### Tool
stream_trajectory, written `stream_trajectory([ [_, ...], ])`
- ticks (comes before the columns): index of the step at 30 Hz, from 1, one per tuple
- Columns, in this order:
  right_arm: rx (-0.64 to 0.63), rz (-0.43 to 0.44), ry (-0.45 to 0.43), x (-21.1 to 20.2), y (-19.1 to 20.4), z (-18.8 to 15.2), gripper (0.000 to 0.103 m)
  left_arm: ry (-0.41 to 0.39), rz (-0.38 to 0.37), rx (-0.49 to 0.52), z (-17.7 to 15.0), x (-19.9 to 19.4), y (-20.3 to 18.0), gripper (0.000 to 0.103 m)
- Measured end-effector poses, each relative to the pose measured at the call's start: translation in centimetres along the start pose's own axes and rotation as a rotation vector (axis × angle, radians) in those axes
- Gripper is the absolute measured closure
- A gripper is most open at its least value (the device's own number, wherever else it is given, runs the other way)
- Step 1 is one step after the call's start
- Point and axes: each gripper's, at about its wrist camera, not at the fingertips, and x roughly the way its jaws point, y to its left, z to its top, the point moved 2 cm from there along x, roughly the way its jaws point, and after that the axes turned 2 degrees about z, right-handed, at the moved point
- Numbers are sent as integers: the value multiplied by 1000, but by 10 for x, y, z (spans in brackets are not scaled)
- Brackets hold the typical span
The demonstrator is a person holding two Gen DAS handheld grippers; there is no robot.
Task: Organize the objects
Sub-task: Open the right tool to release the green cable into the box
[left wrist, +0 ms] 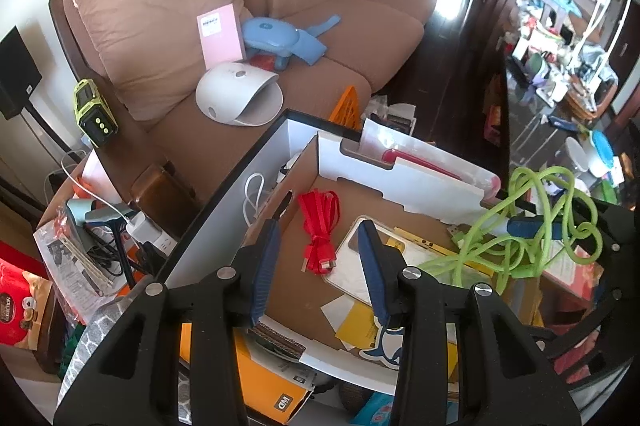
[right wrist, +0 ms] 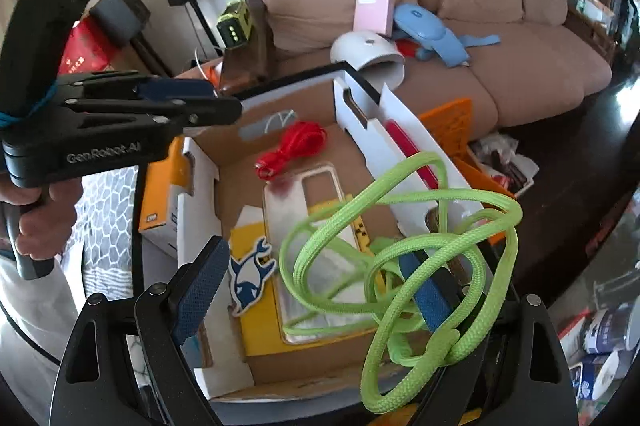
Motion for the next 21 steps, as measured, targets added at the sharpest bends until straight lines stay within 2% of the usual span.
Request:
stream_trajectory([
  [2, 7, -12, 5, -2, -4, -1, 15, -2, -5, 4, 0, 0, -2, 65],
  [5, 8, -77, 24, -3, -10, -4, 15, -1, -10, 19, 0, 0, -8, 65],
  [10, 25, -88, 13, -7, -18, -4, 15, 2, -35, 49, -2, 2, -22, 65],
  [14, -26, -20, 0, -15, -7, -4, 15, 7, -59, 71, -3, 4, -33, 65],
  [21, -30, 2, -44, -29, -6, -3, 15, 0, -47, 54, -2, 2, -27, 65],
])
